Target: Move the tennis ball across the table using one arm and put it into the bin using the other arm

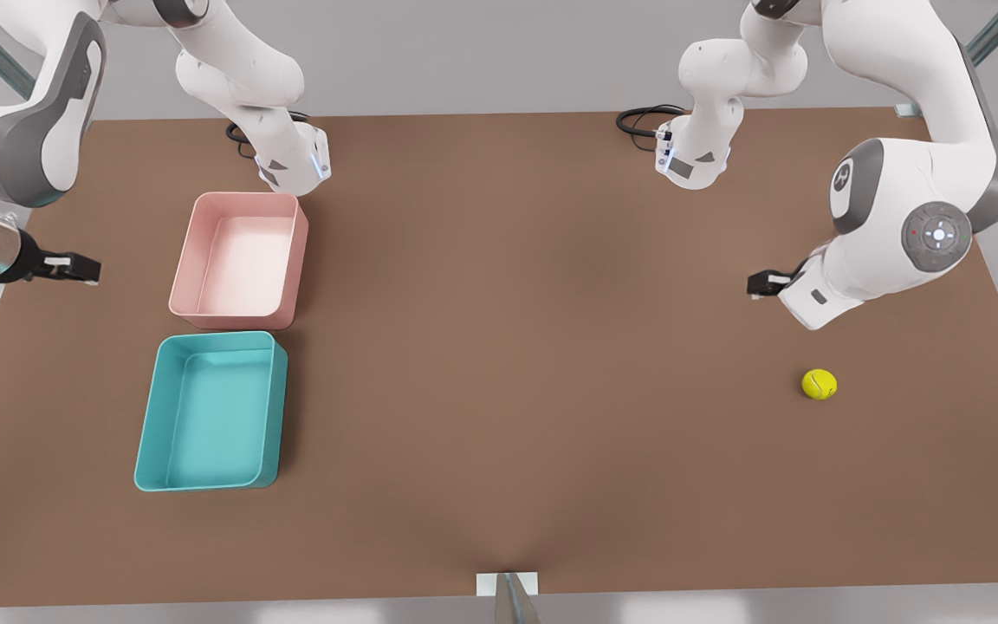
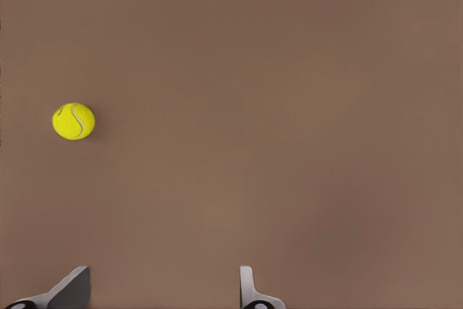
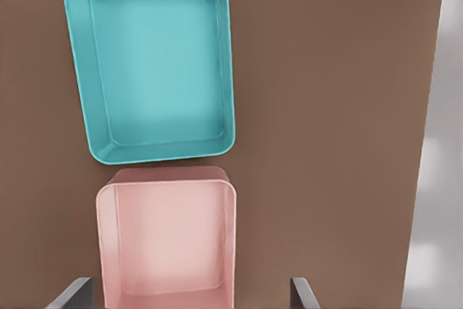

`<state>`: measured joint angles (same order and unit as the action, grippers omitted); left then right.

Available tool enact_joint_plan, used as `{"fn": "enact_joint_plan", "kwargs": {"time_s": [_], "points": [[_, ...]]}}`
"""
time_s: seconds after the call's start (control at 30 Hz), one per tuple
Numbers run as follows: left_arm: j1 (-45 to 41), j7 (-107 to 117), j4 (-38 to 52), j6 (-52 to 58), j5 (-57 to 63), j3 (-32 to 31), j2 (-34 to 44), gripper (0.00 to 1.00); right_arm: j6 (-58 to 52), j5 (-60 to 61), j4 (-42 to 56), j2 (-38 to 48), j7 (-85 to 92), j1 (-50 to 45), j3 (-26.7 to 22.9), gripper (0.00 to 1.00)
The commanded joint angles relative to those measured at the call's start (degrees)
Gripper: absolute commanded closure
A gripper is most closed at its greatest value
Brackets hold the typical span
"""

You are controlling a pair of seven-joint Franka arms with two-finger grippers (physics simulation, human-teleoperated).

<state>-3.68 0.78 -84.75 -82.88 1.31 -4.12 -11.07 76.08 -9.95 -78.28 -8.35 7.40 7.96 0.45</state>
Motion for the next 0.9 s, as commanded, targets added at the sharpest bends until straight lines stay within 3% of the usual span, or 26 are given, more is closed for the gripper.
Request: {"fn": "enact_joint_plan", "kwargs": {"time_s": [0.0, 0.03, 0.07, 0.13, 0.23, 0.3, 0.37, 0.47, 0.7, 0.83, 0.87], "points": [[0.0, 4.1, 0.0, -3.6, 0.2, 0.0, 0.1, 0.00, 3.7, -0.2, -0.5, 0.1, 3.8, 0.0, 0.0, 0.00], [0.0, 4.0, 0.0, -3.7, 0.2, 0.0, 0.1, 0.05, 3.7, -0.2, -0.5, 0.1, 3.1, 0.0, 0.0, 0.00], [0.1, -0.7, 0.0, -3.7, 0.3, 0.1, 0.0, 0.34, 3.6, -0.3, -0.6, 0.1, 3.7, 0.0, 0.0, 0.00], [0.3, -21.3, 0.0, -5.3, 1.0, 2.5, -3.5, 0.79, 2.8, -0.2, -0.6, -1.9, 4.3, -0.2, 0.0, 0.00], [5.7, -59.1, 5.8, -23.4, 0.6, 4.1, -16.6, 0.79, 3.3, 0.3, -0.6, -3.1, 4.3, -0.7, 0.0, 0.00], [7.9, -94.1, 5.5, -35.9, 0.6, 3.9, -21.4, 0.79, 3.7, 0.1, -0.6, -3.0, 4.4, -0.7, 0.0, 0.00], [11.3, -129.6, 5.6, -38.1, 0.4, 3.8, -26.2, 0.79, 4.3, -0.1, -0.2, -3.1, 4.5, -0.7, 0.0, 0.00], [16.6, -157.1, 14.3, -38.1, -2.0, 3.9, -35.9, 0.79, 4.3, 0.1, -0.6, -3.2, 4.5, -1.1, 0.0, 0.00], [21.6, -158.4, 10.3, -39.4, -1.7, 3.7, -32.6, 0.79, 4.2, 0.4, -0.7, -3.2, 4.5, -1.0, 0.0, 0.00], [21.5, -154.9, -2.6, -45.9, 3.3, 3.7, -29.0, 0.79, 4.0, 0.5, -1.1, -3.2, 4.5, -1.0, 0.0, 0.00], [21.5, -143.8, -9.0, -46.8, 8.0, 3.8, -25.3, 0.79, 4.0, 0.5, -1.1, -3.2, 4.5, -1.0, 0.0, 0.00]]}}
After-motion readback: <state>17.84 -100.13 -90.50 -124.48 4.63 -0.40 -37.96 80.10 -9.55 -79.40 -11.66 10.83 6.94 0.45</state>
